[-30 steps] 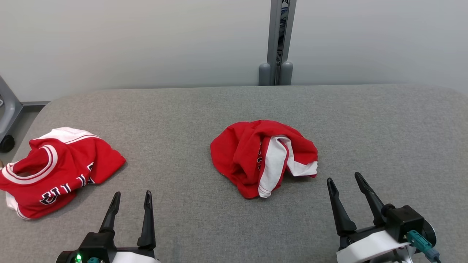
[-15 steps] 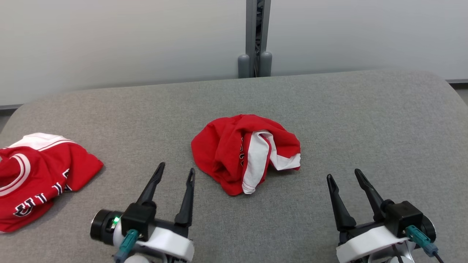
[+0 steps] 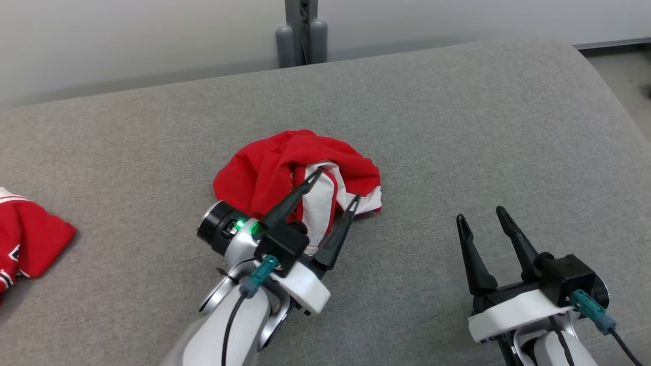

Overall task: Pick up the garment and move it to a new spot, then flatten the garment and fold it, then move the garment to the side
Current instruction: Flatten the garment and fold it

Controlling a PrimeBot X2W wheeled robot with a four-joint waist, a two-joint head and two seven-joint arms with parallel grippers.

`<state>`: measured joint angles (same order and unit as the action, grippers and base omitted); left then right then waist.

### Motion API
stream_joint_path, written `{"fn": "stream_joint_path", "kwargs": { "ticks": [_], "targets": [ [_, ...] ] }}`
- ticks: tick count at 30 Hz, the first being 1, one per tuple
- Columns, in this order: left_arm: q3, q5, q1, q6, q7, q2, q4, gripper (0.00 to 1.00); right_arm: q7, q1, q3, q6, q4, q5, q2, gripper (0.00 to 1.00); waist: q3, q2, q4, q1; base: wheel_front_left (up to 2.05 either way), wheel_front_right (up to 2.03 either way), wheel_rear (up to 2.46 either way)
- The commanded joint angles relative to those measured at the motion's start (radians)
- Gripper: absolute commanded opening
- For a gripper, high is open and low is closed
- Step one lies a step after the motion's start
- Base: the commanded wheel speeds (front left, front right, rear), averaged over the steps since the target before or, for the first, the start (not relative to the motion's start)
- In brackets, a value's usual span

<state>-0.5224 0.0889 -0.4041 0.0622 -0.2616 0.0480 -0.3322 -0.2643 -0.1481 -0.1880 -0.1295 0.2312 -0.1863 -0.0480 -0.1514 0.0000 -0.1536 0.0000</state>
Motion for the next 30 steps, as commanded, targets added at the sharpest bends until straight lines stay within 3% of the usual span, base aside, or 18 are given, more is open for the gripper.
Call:
{"fn": "stream_joint_path", "kwargs": {
  "ticks": [1,10,26,28,29,30],
  "targets": [
    [-0.034,-0.007,-0.045,0.008,-0.003,0.004,-0.03,1.0,-0.002,-0.014,0.002,-0.002,-0.007,-0.007,-0.005,1.0,-0.032,0.0,-0.033,0.0,0.0,0.0,0.0],
    [-0.233,0.048,-0.221,0.026,0.038,0.005,-0.239,1.0,-0.002,-0.05,-0.015,-0.002,-0.009,-0.022,-0.005,1.0,-0.078,0.0,-0.088,0.0,0.0,0.0,0.0],
    [-0.372,0.191,-0.34,-0.11,0.176,0.005,-0.553,1.0,-0.002,-0.06,-0.029,-0.002,-0.012,-0.036,-0.005,1.0,-0.082,0.0,-0.152,0.0,0.0,0.0,0.0],
    [-0.383,0.213,-0.35,-0.123,0.174,0.004,-0.564,0.15,-0.002,-0.06,-0.028,-0.002,-0.011,-0.038,-0.005,1.0,-0.081,0.0,-0.154,0.0,0.0,0.0,0.0],
    [-0.387,0.227,-0.35,-0.126,0.168,0.004,-0.566,0.0,-0.002,-0.06,-0.028,-0.002,-0.01,-0.038,-0.005,1.0,-0.079,0.0,-0.154,0.0,0.0,0.0,0.0],
    [-0.391,0.241,-0.35,-0.127,0.159,0.004,-0.566,0.0,-0.002,-0.06,-0.027,-0.002,-0.009,-0.038,-0.005,1.0,-0.077,0.0,-0.154,0.0,0.0,0.0,0.0]
  ]
}}
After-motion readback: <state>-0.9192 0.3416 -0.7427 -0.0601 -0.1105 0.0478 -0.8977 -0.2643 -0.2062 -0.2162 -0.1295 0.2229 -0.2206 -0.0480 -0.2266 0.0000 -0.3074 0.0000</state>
